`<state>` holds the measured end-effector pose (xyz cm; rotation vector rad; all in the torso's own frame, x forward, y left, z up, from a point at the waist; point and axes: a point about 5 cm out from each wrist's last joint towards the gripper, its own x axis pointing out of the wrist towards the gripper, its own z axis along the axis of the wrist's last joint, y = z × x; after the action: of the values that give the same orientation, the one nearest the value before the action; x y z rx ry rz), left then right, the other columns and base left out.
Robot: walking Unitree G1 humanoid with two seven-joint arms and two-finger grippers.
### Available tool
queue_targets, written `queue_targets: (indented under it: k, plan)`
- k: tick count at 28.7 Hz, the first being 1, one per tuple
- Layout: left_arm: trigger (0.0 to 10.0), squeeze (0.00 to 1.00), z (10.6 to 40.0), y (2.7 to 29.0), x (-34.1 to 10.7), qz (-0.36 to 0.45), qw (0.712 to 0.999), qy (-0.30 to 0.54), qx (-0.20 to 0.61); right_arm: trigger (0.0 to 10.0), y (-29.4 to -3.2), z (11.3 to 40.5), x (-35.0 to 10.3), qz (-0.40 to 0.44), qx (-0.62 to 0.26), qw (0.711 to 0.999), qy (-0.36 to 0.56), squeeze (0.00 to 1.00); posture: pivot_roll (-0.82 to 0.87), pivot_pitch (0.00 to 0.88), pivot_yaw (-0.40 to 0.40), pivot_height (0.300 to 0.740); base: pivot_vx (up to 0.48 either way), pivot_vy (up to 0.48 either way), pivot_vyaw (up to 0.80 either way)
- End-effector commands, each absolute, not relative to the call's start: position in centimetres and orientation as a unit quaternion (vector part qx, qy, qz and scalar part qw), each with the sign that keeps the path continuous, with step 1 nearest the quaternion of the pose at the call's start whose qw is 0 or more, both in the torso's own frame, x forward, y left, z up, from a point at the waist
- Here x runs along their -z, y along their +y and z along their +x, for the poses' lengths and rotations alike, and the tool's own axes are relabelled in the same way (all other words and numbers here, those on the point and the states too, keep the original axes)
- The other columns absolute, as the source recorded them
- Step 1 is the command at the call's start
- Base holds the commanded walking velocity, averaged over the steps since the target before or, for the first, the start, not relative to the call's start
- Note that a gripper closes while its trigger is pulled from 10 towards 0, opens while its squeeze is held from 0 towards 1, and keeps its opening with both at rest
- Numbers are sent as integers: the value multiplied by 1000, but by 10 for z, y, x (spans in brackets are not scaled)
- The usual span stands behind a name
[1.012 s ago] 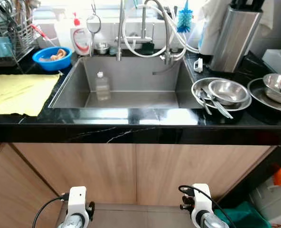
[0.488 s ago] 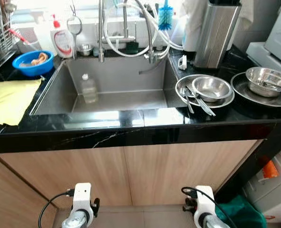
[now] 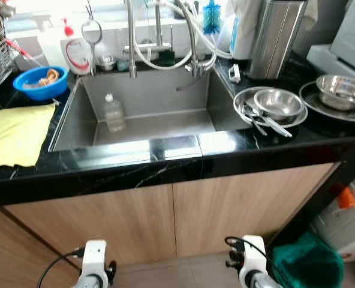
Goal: Kitchen organization
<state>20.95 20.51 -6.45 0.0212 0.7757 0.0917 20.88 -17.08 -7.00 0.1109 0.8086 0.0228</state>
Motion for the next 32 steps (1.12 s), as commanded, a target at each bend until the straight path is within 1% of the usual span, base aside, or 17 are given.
queue_targets:
  k: [1, 4, 7, 10, 14, 26, 32]
  plan:
    - [10000, 0, 209, 206, 64, 18, 925, 376, -43, 10000, -171, 211, 69, 57, -7, 920, 388, 0, -48, 0, 65, 740, 0, 0, 0]
    - [10000, 0, 211, 206, 63, 21, 928, 370, -45, 10000, -171, 212, 68, 41, -17, 922, 385, 0, -45, 0, 60, 740, 160, 0, 0]
    - [10000, 0, 212, 205, 63, 20, 927, 371, -43, 10000, -171, 214, 67, 26, -30, 924, 381, 0, -44, 0, 58, 740, 323, 0, 760]
    - [10000, 0, 213, 204, 63, 19, 927, 373, -42, 10000, -172, 213, 67, 42, -18, 922, 384, 0, -52, 0, 58, 740, 360, 0, 679]
    - [10000, 0, 213, 201, 63, 18, 927, 373, -41, 10000, -172, 214, 67, 41, -20, 923, 383, 0, -54, 0, 55, 740, 348, 0, 0]
    - [10000, 0, 215, 194, 63, 18, 927, 372, -33, 10000, -173, 215, 66, 36, -26, 923, 382, 0, -58, 0, 45, 740, 0, 0, 0]
    - [10000, 0, 210, 193, 66, 20, 925, 377, -35, 10000, -174, 215, 66, 35, -28, 923, 383, 0, -60, 0, 42, 740, 0, 0, 0]
